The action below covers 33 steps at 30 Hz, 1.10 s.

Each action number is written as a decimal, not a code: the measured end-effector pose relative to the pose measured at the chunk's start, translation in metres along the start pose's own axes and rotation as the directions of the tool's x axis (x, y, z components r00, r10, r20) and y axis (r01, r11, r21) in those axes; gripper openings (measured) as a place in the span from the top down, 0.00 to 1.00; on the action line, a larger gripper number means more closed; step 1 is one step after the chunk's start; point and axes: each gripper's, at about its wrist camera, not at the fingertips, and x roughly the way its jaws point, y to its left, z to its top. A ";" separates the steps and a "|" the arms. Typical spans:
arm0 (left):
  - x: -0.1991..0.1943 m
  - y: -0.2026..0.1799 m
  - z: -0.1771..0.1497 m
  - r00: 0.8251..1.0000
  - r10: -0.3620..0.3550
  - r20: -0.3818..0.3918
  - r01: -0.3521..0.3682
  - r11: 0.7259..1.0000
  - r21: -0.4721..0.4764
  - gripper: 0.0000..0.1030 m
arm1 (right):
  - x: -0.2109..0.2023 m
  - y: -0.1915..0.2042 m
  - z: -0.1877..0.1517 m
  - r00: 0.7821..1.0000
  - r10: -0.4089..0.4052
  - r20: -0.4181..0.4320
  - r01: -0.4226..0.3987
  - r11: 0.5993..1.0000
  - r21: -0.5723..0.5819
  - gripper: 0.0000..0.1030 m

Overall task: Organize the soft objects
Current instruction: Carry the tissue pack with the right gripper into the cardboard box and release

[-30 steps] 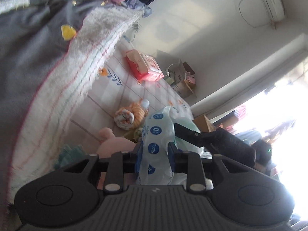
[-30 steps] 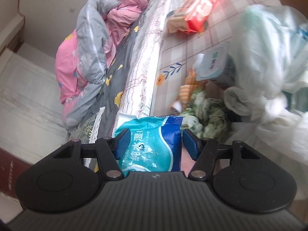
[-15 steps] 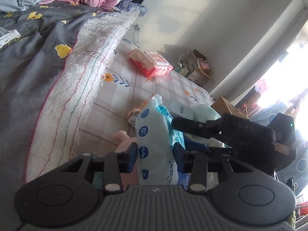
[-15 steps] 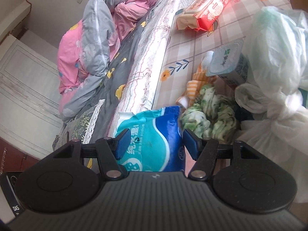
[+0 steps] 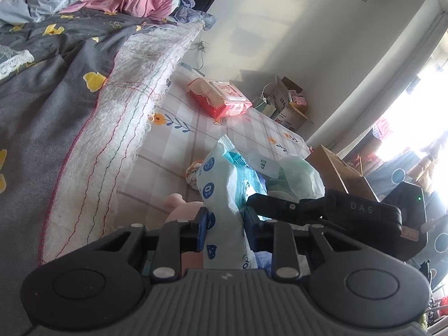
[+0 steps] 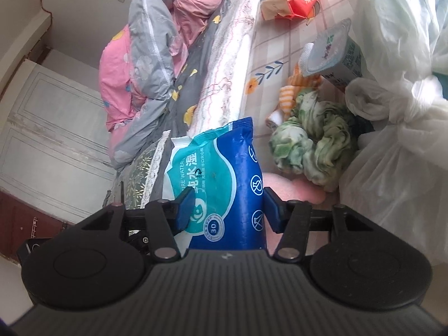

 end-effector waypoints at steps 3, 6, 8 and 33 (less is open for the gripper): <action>-0.008 -0.013 0.002 1.000 0.001 0.014 -0.001 1.000 0.021 0.74 | -0.011 0.004 0.002 1.000 0.025 0.013 -0.025 1.000 0.004 0.52; -0.018 -0.032 0.007 0.999 -0.008 0.036 0.006 0.998 0.055 0.74 | -0.028 0.011 0.005 0.998 0.053 0.040 -0.053 0.999 -0.002 0.52; -0.022 -0.048 0.012 0.998 -0.029 0.049 0.025 0.996 0.083 0.74 | -0.047 0.016 0.011 0.995 0.067 0.070 -0.066 0.998 -0.012 0.52; 0.187 -0.277 -0.001 0.947 -0.191 -0.258 0.264 0.921 0.287 0.51 | -0.257 -0.202 0.128 0.935 -0.334 0.120 0.313 0.935 0.164 0.49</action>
